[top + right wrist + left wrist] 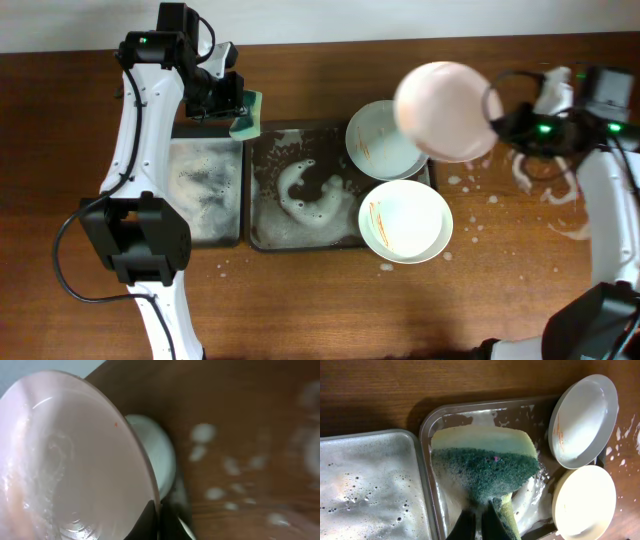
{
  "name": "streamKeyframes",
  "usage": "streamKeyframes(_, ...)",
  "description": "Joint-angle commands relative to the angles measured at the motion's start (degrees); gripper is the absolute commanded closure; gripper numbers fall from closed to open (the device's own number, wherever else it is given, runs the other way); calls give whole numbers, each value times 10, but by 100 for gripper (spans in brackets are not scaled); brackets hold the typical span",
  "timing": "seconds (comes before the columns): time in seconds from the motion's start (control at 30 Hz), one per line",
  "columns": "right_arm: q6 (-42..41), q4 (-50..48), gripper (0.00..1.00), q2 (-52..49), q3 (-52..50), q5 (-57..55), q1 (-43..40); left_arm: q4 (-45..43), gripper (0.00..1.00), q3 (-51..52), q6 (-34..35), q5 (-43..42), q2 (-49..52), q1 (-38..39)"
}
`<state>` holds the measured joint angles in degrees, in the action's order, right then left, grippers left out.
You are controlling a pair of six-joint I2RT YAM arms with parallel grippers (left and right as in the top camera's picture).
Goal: Clean dirty plates on tray and stack at the side
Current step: 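Lift the white bowl with the right gripper and place it at right side, then grasp the upper white plate rim with the right gripper, pull it center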
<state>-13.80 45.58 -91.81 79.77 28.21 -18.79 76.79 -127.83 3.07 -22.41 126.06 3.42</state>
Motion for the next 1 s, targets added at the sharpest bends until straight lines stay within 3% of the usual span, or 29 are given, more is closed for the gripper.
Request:
streamKeyframes(0.0,-43,20,96,4,5,-128,-91,0,99,-6,6,0,-4,-1)
streamKeyframes(0.1,-66,24,96,-24,-1,-234,-158,0,99,-6,6,0,-4,-1)
streamKeyframes(0.17,-67,24,96,-56,-1,-247,-187,1,99,-6,6,0,-4,-1)
streamKeyframes(0.43,-94,57,96,-164,-1,-319,-209,0,99,-6,6,20,-4,31)
streamKeyframes(0.47,-97,57,91,-164,-1,-312,-214,0,99,-6,6,38,-4,45)
streamKeyframes(0.53,-96,56,40,-163,-1,-293,-214,0,99,-6,6,49,-4,57)
streamKeyframes(0.63,-47,50,36,-141,18,-85,-206,1,99,-6,6,48,-4,59)
streamKeyframes(0.67,-4,50,33,-129,40,-6,-189,3,99,-6,6,47,-4,59)
streamKeyframes(0.77,0,36,36,-116,68,19,-89,3,99,-6,6,47,-4,59)
streamKeyframes(0.83,0,14,36,-125,68,-77,21,3,99,-6,6,47,-4,62)
streamKeyframes(0.9,-2,-16,39,-148,67,-97,111,2,99,-6,6,47,-4,63)
streamKeyframes(0.97,-40,-28,50,-174,67,-129,164,3,99,-6,6,47,-4,63)
